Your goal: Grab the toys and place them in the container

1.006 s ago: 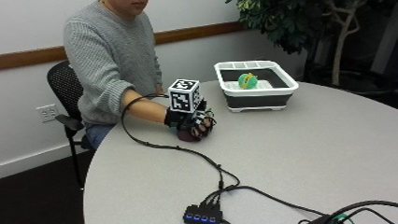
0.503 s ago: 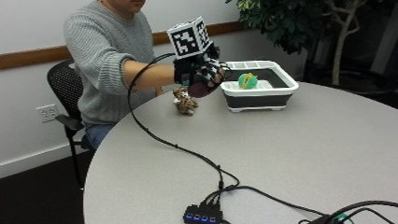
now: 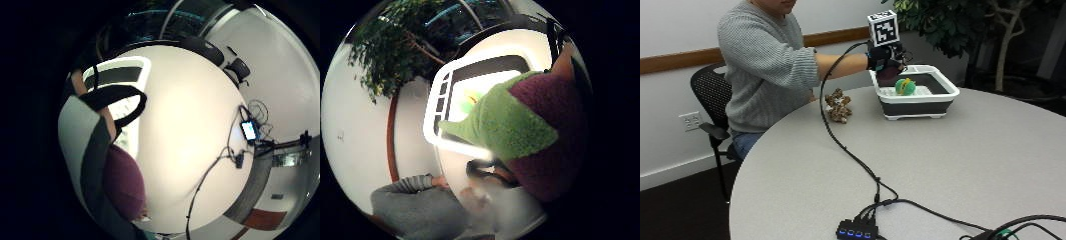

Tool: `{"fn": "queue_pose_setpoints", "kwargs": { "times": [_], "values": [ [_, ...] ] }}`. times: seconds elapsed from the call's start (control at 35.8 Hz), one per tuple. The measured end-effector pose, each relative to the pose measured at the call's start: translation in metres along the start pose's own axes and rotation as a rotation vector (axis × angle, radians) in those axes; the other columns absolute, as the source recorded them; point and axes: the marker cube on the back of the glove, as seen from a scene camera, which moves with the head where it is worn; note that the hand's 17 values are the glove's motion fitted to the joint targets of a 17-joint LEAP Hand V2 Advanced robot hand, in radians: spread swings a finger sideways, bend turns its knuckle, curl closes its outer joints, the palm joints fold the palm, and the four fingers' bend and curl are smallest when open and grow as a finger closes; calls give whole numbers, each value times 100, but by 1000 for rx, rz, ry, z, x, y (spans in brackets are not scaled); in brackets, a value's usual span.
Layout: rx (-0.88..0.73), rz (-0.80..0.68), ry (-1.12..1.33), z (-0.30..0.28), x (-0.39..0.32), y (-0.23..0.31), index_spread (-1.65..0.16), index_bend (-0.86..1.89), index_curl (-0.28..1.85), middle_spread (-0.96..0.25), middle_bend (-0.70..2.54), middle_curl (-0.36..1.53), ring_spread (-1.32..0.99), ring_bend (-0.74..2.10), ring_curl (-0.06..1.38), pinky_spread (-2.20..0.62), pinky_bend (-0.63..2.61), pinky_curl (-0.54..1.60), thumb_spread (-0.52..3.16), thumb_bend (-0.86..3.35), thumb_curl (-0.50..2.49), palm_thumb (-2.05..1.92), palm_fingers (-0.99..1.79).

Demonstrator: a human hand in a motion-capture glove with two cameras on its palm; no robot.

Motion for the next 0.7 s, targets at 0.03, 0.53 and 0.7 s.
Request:
{"fn": "queue_pose_setpoints", "kwargs": {
  "times": [0.03,0.53,0.7],
  "values": [
    [-5,-22,9,2,-6,-3,-39,48,63,-25,76,71,-48,101,53,-42,97,43,75,4,77,49,97],
    [-226,-47,49,27,-17,14,-33,7,42,-17,14,49,-24,44,36,-10,110,44,104,-7,53,-5,-34],
    [-201,-69,-75,17,-20,50,-32,9,37,-15,13,44,-19,38,32,-3,103,40,111,-5,46,-6,-25]
  ]
}}
